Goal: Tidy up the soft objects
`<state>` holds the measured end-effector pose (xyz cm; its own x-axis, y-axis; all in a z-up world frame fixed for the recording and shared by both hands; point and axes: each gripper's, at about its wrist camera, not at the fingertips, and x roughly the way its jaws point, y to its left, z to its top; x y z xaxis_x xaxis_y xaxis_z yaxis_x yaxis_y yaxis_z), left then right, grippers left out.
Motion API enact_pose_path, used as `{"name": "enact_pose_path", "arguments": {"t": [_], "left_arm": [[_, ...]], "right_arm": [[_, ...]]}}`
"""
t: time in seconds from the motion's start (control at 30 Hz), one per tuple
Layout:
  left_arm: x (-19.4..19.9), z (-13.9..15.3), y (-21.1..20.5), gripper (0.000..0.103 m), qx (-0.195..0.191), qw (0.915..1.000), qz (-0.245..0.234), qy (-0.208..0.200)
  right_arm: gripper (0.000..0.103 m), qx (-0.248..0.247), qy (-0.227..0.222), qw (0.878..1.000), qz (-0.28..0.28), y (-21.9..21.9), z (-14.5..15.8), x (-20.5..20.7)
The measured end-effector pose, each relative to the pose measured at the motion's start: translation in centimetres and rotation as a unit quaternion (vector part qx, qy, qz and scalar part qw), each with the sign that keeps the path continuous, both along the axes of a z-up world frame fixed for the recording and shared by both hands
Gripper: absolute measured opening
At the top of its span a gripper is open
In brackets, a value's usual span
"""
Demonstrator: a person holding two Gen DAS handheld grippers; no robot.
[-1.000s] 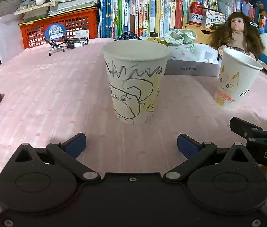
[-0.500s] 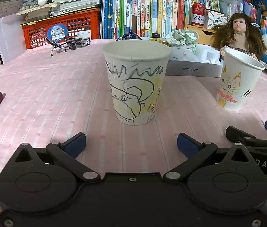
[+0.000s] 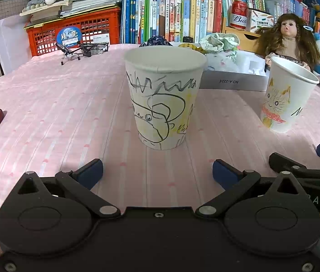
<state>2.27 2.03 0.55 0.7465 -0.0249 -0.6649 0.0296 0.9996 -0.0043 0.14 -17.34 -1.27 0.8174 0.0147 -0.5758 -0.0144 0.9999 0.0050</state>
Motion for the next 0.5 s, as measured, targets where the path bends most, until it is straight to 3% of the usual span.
{"name": "enact_pose_path", "arguments": {"t": [0.5], "left_arm": [[0.04,0.01,0.01,0.103,0.0,1.0,0.0,-0.001]], "right_arm": [[0.103,0.0,0.002,1.0,0.004,-0.05,0.02,0.08]]}}
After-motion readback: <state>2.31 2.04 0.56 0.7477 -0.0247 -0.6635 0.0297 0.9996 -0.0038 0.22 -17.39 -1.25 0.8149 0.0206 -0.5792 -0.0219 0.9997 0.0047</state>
